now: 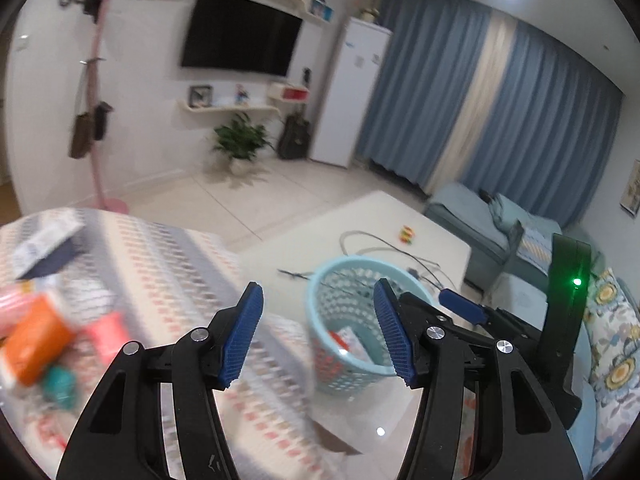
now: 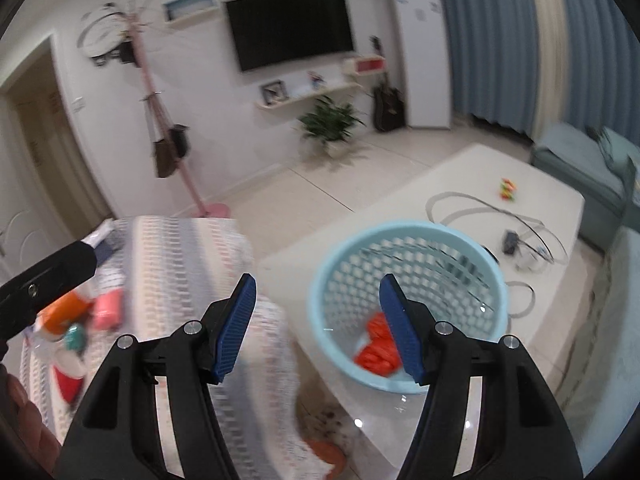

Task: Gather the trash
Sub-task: 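Grasp the clear plastic bottle with the left tool while the right tool grasps the white-red paper cup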

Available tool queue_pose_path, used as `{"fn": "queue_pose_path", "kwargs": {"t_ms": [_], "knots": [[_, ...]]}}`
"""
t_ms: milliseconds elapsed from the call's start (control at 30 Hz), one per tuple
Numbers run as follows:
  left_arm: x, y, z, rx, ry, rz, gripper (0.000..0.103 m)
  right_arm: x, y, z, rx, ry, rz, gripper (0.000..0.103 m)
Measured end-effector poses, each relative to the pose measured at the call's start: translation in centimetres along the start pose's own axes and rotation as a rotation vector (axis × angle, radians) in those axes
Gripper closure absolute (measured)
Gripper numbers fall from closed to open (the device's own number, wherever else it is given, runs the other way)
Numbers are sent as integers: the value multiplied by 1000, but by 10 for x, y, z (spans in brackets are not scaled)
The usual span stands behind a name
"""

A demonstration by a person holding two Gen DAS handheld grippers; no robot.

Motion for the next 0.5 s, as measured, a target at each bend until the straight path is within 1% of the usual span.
{"fn": "queue_pose_path", "kwargs": {"t_ms": [67, 133, 267, 333, 367, 400, 433, 467, 500], "knots": [[20, 2, 26, 24, 49, -29, 48, 4, 1, 28, 39, 41, -13, 41], [38, 3, 50, 54, 98, -52, 48, 6, 0, 58, 79, 87, -21, 38], [69, 1, 103, 138, 195, -76, 46, 7, -9, 114, 157, 174, -20, 36], [85, -4, 132, 183, 248, -83, 46, 7, -15, 139, 190, 213, -14, 32], [93, -9, 149, 206, 289, -84, 45, 6, -21, 154, 208, 238, -7, 30], [99, -12, 161, 224, 320, -84, 44, 4, -26, 169, 226, 263, 4, 28], [107, -18, 178, 249, 359, -86, 40, 3, -33, 182, 245, 285, 15, 26], [113, -22, 191, 267, 383, -86, 36, 1, -38, 192, 260, 298, 24, 24], [119, -27, 206, 293, 413, -86, 34, -2, -45, 205, 278, 314, 39, 20]]}}
Point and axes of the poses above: each gripper's, at about its wrist camera, not at the fingertips, and x roughly against the way its jaws point, z to its left, y to its top, the point moved 8 cm from there along -x, roughly the way its jaws point, and after that the axes turned 10 degrees about y, right-handed, at the moved point
